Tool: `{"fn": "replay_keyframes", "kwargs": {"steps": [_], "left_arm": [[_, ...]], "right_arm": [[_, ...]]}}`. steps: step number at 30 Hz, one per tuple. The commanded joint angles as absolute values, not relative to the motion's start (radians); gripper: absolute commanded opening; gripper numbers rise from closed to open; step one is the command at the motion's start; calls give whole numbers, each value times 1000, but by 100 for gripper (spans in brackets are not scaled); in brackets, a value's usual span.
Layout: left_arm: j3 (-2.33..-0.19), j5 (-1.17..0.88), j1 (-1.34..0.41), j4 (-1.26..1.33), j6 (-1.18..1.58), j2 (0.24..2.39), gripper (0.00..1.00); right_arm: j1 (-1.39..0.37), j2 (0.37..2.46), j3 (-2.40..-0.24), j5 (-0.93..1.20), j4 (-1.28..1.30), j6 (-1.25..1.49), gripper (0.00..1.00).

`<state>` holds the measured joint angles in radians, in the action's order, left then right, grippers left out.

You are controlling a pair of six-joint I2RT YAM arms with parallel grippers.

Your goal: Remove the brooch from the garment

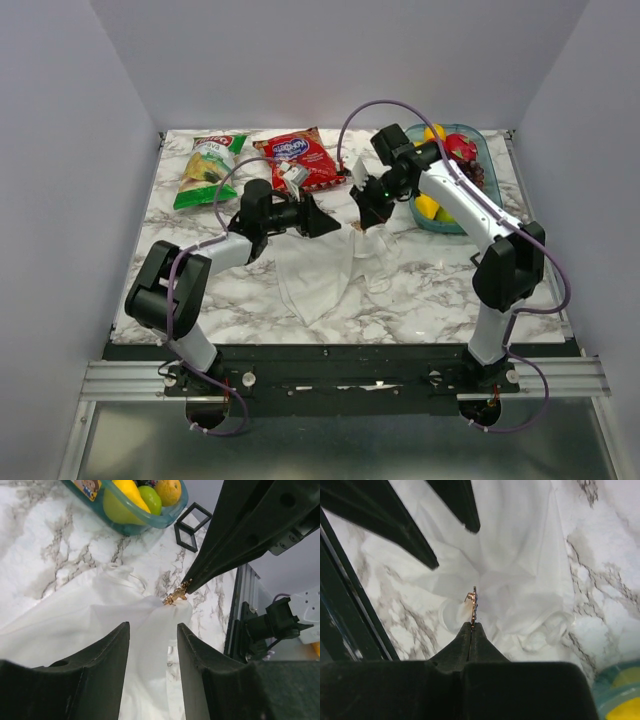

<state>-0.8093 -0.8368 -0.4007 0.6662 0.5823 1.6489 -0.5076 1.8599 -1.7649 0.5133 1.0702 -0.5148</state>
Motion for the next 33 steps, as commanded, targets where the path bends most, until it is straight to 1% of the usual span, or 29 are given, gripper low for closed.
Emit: {"fn": "replay_keyframes", "kwargs": {"steps": [1, 2, 3, 4, 5, 6, 7, 9, 12, 14, 17, 20, 22, 26, 33], "left_arm": [[-850, -796, -403, 485, 443, 1654, 52], [-851, -779, -405, 485, 445, 1666, 51], [-851, -769, -405, 489, 446, 1672, 51], [-853, -759, -403, 491, 440, 1680, 51], [-854, -730, -403, 483, 431, 1687, 51], [-856, -721, -403, 479, 425, 1690, 51], [-856, -718, -402, 483, 420, 1693, 51], [-857, -713, -400, 477, 416, 1698, 51], [-876, -725, -399, 439, 385, 1697, 50], [-885, -735, -399, 420, 362, 1692, 51], [-874, -781, -397, 422, 360, 1686, 50], [-851, -837, -397, 468, 380, 1675, 51], [-841, -865, -397, 514, 409, 1677, 51], [-839, -882, -405, 563, 468, 1692, 51], [-815, -851, -448, 799, 670, 1749, 51]], "right_arm": [[-514, 1920, -1870, 306, 1374, -794, 0], [-514, 1921, -1847, 243, 1438, -902, 0], [-512, 1911, -1809, 118, 1522, -937, 0], [-511, 1887, -1754, 56, 1526, -968, 1], [-511, 1805, -1665, 5, 1528, -1035, 0], [-512, 1755, -1484, -111, 1528, -1084, 0], [-518, 1718, -1391, -158, 1525, -1129, 0], [-515, 1680, -1294, -186, 1508, -1144, 1], [-514, 1703, -1322, -128, 1513, -1088, 1], [-512, 1724, -1417, -83, 1514, -1037, 0], [-509, 1772, -1552, 47, 1525, -973, 0], [-506, 1801, -1629, 185, 1522, -925, 1], [-506, 1810, -1641, 273, 1517, -916, 1], [-506, 1835, -1655, 322, 1520, -910, 0], [-503, 1848, -1689, 334, 1490, -882, 0]]}}
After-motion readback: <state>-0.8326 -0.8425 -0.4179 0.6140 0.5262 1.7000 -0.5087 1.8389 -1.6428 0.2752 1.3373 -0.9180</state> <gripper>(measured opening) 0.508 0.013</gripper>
